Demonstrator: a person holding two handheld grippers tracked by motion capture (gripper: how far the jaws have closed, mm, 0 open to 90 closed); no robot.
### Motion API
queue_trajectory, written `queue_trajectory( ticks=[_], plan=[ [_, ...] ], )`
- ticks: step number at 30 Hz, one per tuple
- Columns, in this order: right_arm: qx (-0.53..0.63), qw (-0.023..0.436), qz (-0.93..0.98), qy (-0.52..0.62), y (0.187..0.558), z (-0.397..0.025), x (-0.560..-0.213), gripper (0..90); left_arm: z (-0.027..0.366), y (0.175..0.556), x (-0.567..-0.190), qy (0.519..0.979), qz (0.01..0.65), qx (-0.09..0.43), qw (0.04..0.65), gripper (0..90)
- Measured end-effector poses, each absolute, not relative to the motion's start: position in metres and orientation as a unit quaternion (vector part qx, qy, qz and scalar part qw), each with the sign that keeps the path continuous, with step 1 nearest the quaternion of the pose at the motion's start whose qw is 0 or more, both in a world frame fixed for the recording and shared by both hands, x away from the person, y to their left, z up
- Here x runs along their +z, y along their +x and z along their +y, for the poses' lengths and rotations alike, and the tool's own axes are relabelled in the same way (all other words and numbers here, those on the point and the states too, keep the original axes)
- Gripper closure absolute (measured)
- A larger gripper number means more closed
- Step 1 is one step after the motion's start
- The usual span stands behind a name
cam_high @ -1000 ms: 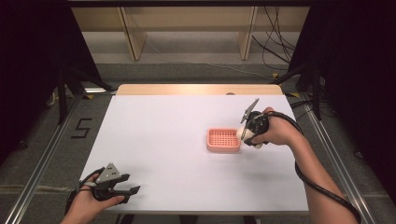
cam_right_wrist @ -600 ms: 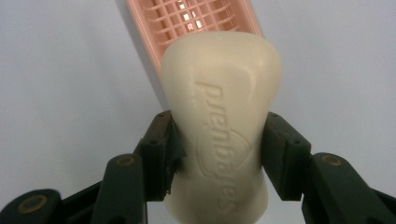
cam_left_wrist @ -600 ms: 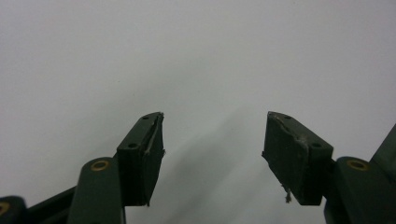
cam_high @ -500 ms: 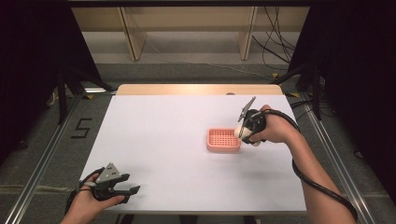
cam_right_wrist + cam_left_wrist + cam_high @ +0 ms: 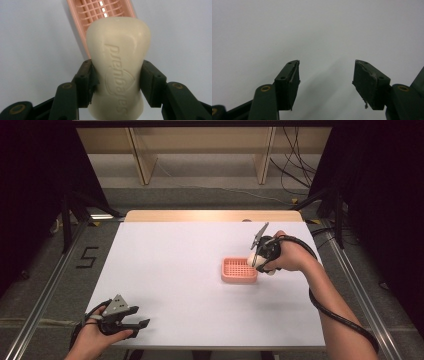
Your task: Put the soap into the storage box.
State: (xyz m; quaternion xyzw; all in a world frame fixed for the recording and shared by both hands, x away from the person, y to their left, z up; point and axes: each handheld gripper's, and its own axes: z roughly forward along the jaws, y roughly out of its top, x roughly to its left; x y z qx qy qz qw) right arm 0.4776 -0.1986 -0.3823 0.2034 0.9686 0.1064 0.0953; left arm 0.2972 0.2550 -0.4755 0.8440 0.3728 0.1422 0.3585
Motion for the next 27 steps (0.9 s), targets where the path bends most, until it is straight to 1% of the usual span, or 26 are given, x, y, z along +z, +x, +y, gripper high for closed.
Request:
queue_trajectory(
  ticks=[3,4,5,7,11,27],
  plan=[
    [0.105,0.096,0.968,0.205,0.478,-0.197,-0.382,50.6,0.255,0.297,-0.475,0.842,0.373,0.141,0.363,37.3],
    [0.107,0.096,0.968,0.205,0.478,-0.196,-0.382,50.6,0.256,0.297,-0.474,0.849,0.365,0.138,0.357,37.3],
    [0.109,0.1,0.968,0.202,0.479,-0.196,-0.382,50.6,0.255,0.297,-0.475,0.843,0.371,0.137,0.364,37.3],
    [0.103,0.092,0.97,0.199,0.48,-0.196,-0.381,50.6,0.256,0.297,-0.474,0.849,0.365,0.137,0.357,37.3],
    [0.109,0.101,0.969,0.199,0.48,-0.194,-0.381,50.6,0.256,0.297,-0.475,0.846,0.368,0.138,0.36,37.3],
    [0.103,0.094,0.972,0.189,0.483,-0.186,-0.382,50.6,0.255,0.297,-0.475,0.843,0.371,0.142,0.361,37.3]
  ],
)
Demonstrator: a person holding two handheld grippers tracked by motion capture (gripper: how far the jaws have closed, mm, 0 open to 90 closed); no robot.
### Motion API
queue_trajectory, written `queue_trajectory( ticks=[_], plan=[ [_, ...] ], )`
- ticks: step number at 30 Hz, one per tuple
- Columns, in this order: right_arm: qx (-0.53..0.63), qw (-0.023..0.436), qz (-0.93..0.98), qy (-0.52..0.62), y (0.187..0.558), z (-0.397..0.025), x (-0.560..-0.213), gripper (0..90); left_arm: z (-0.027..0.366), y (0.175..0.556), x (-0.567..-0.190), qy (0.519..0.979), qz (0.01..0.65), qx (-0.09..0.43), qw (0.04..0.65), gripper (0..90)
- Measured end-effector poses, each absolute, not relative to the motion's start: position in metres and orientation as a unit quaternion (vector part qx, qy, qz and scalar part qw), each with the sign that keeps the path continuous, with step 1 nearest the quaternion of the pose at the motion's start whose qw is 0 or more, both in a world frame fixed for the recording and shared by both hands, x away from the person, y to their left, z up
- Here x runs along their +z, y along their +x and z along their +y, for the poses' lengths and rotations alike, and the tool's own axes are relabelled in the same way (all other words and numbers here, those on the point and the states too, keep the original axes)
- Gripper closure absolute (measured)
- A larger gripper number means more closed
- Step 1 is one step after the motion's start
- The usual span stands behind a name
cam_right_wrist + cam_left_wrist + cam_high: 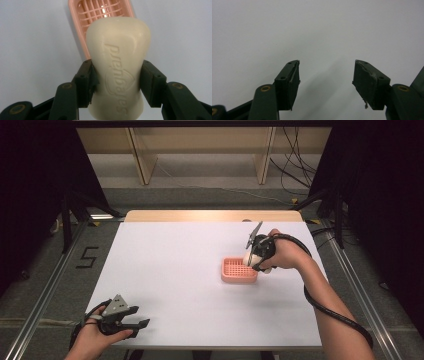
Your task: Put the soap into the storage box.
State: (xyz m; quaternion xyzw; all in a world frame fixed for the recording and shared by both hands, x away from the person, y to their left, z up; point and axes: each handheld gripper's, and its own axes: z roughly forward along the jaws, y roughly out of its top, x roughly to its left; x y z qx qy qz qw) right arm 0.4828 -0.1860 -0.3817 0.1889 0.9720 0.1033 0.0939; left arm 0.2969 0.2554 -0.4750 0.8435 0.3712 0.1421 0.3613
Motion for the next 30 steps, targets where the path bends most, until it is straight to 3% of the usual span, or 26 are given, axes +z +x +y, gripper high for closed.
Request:
queue_trajectory(
  ticks=[30],
  plan=[
    [0.096,0.099,0.976,0.167,0.488,-0.172,-0.383,50.6,0.256,0.297,-0.475,0.844,0.37,0.142,0.361,37.4]
  ],
)
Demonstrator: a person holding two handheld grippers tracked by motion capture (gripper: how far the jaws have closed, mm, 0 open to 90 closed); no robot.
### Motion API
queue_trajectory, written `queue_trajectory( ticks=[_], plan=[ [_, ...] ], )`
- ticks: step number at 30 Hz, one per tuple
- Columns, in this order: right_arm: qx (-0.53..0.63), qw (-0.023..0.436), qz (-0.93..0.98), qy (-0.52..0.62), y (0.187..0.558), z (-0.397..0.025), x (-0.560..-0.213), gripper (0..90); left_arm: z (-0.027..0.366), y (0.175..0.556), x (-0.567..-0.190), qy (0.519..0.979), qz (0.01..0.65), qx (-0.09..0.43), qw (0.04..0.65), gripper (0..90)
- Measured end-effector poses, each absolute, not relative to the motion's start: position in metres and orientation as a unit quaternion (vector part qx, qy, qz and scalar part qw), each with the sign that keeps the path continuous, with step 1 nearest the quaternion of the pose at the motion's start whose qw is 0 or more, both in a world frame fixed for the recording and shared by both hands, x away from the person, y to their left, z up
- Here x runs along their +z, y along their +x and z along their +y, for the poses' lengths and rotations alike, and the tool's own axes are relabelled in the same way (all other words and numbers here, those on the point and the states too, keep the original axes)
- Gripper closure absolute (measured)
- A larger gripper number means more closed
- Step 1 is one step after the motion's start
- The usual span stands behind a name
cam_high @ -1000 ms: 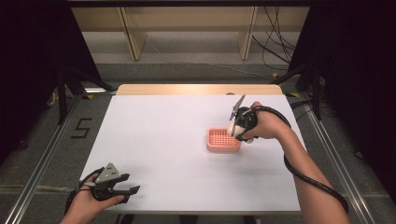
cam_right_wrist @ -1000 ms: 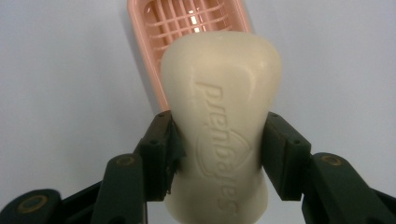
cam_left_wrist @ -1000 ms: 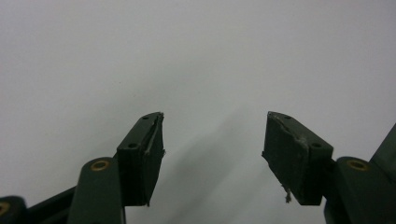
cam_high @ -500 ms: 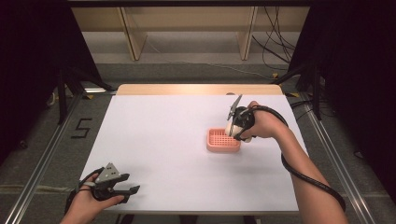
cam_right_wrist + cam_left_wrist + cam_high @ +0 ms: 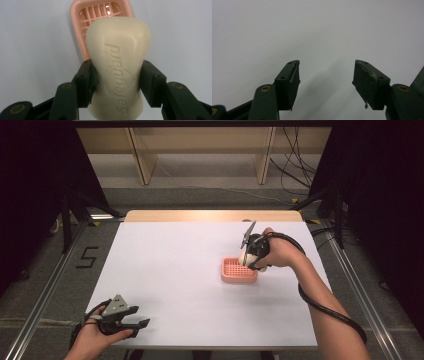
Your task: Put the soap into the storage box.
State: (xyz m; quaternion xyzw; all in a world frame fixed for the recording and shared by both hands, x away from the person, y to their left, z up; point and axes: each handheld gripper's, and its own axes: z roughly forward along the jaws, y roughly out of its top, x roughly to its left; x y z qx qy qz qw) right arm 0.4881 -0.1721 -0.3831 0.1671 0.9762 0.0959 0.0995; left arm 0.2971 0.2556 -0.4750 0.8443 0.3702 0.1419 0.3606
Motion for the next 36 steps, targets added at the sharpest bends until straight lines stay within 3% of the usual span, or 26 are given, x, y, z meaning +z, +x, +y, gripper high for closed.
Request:
queue_trajectory(
  ticks=[36],
  plan=[
    [0.09,0.106,0.98,0.14,0.494,-0.154,-0.387,50.6,0.256,0.297,-0.474,0.842,0.371,0.141,0.364,37.4]
  ],
)
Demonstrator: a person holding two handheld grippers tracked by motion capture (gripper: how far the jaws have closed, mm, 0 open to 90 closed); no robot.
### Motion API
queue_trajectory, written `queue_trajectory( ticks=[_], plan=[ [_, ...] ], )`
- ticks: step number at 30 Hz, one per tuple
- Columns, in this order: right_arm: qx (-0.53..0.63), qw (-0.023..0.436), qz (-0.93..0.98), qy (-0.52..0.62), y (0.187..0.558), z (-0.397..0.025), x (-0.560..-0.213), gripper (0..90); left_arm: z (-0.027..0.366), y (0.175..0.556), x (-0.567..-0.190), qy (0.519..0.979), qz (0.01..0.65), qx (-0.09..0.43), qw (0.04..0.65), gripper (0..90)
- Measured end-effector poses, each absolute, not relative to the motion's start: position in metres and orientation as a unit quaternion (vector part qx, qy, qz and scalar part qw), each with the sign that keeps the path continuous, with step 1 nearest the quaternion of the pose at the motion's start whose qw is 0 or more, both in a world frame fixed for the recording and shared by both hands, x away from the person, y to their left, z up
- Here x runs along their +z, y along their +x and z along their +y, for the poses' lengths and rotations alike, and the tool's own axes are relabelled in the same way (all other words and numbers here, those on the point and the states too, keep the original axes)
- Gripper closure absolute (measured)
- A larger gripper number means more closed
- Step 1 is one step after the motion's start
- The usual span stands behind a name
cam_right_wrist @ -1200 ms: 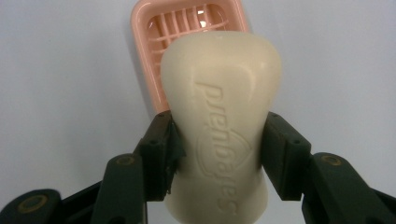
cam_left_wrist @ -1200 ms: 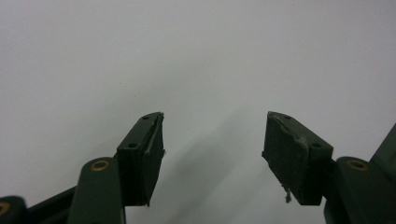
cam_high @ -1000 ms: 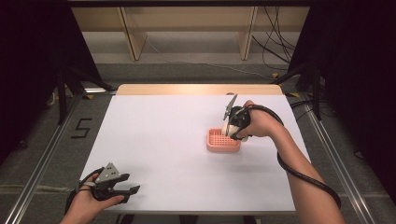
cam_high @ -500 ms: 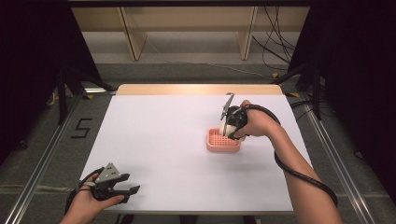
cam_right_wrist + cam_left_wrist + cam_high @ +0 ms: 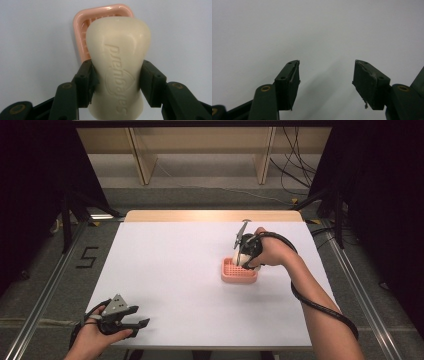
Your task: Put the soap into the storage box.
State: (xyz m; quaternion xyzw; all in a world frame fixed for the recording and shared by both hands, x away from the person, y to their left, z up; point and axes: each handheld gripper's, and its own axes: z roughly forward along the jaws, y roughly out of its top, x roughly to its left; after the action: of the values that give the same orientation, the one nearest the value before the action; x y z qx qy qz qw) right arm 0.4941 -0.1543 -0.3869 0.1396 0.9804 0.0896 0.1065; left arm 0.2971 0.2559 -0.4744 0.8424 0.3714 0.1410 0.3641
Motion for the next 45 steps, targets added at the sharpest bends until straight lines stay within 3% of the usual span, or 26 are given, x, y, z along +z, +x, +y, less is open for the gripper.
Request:
queue_trajectory(
  ticks=[45],
  plan=[
    [0.085,0.099,0.986,0.105,0.502,-0.142,-0.404,50.6,0.256,0.296,-0.475,0.838,0.378,0.133,0.37,37.4]
  ],
)
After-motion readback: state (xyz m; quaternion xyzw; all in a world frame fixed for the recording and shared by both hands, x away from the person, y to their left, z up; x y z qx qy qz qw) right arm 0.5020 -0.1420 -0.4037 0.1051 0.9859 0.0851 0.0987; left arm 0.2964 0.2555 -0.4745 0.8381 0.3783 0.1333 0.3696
